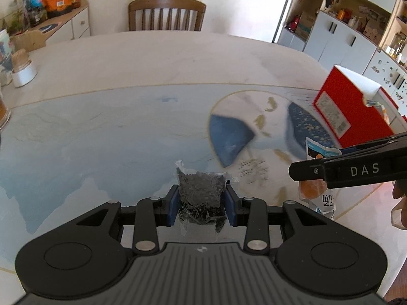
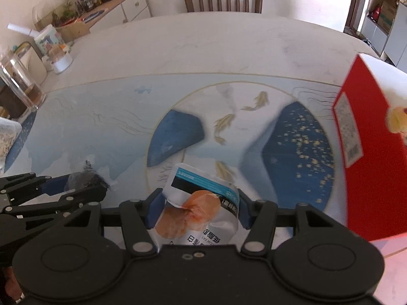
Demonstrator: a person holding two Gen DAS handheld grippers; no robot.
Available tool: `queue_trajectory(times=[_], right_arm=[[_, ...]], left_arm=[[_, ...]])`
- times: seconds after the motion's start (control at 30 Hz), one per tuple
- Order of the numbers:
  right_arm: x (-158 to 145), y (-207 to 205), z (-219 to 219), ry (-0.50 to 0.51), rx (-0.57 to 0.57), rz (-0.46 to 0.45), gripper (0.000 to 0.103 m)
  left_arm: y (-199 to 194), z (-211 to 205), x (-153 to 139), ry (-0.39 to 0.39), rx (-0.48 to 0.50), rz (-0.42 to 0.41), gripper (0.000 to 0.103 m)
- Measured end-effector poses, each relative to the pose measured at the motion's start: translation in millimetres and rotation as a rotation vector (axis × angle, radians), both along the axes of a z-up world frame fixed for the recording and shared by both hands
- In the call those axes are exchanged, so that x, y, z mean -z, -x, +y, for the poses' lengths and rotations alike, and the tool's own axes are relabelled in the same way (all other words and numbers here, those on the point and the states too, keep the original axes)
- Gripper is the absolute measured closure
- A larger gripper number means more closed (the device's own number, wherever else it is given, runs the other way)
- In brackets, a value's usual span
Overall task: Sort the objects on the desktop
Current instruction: 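Carry the black bag and snack packet with both tools over the shoebox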
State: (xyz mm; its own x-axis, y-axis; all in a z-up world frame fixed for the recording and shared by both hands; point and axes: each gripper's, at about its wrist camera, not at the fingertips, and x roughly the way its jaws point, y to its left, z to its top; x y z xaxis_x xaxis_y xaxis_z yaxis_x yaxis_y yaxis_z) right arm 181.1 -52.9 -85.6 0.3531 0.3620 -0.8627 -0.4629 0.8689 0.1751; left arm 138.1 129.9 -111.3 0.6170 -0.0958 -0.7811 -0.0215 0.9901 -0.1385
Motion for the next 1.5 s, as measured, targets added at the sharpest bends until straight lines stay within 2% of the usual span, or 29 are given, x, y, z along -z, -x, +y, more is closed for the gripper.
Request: queue_trajectory(times=[0.4, 0.73, 1.07, 1.5], right_arm=[[-37, -13, -71, -0.080, 0.038, -0.053, 0.046], [-65, -38, -130, -0.110, 0.056, -0.120, 0.046], [-75, -56, -187, -0.127, 0.099, -0.163, 0.046], [-74, -76, -254, -0.109, 0.193, -0.191, 0.046]], left_arm=[[-6, -61, -35, -0.010, 0.052, -0.046, 0.068], [-18, -117, -64, -0.037, 0.107, -0.076, 0.068], [-33, -168, -82, -0.058, 0.143, -0.110, 0.068], [-64, -236, -90, -0.073, 0.249, -0.124, 0.067]])
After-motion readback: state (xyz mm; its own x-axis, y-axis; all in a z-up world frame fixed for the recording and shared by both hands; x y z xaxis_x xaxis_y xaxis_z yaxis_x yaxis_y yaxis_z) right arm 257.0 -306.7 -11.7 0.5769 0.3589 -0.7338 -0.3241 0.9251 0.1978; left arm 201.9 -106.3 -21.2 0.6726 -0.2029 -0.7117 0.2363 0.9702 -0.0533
